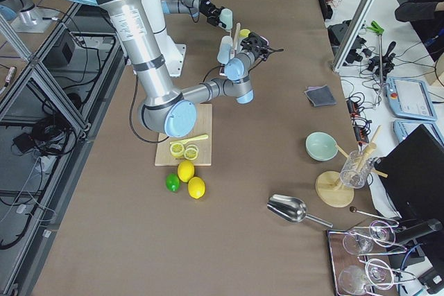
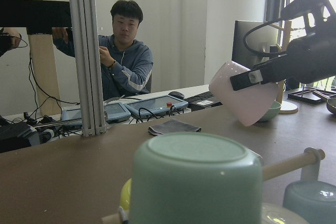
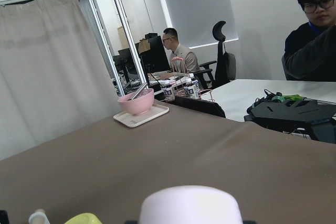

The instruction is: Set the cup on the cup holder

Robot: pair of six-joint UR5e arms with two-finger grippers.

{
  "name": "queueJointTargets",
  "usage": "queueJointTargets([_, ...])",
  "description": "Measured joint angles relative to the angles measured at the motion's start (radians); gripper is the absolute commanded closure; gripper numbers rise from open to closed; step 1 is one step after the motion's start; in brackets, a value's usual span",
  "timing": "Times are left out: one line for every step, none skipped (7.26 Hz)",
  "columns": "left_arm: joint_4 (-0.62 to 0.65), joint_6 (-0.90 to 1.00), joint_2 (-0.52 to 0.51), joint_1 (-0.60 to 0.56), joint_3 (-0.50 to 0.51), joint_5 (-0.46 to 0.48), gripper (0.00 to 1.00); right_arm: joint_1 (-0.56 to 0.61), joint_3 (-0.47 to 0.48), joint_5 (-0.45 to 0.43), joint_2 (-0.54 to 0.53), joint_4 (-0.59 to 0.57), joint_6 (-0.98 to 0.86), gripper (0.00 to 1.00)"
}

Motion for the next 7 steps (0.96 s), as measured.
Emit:
queueJointTargets([0.001,-0.013,-0.018,-0.006,0.023,0.0,0.71,-0.002,-0.022,-0.016,0.021,0.032,0.001,1.0])
queueJointTargets([0.001,-0.021,-0.036,-0.011,0.044,-0.001,0.71,-0.004,-0.043,-0.024,0.042,0.052,0.004,1.0])
queueJointTargets([0.001,-0.03,-0.049,-0.016,0.06,-0.001,0.71,-0.005,-0.055,-0.025,0.06,0.062,0.012,1.0])
queueJointTargets([0.001,-0.044,-0.057,-0.019,0.071,-0.001,0.71,-0.006,-0.059,-0.017,0.078,0.066,0.031,1.0])
queueJointTargets([0.001,-0.052,-0.061,-0.02,0.08,0.0,0.71,-0.007,-0.06,0.009,0.091,0.067,0.051,1.0])
queueJointTargets([0.0,-0.057,-0.062,-0.021,0.085,0.0,0.7,-0.008,-0.06,0.049,0.1,0.068,0.06,1.0])
queueJointTargets([0.0,-0.058,-0.063,-0.022,0.087,0.0,0.69,-0.008,-0.06,0.102,0.104,0.077,0.063,1.0])
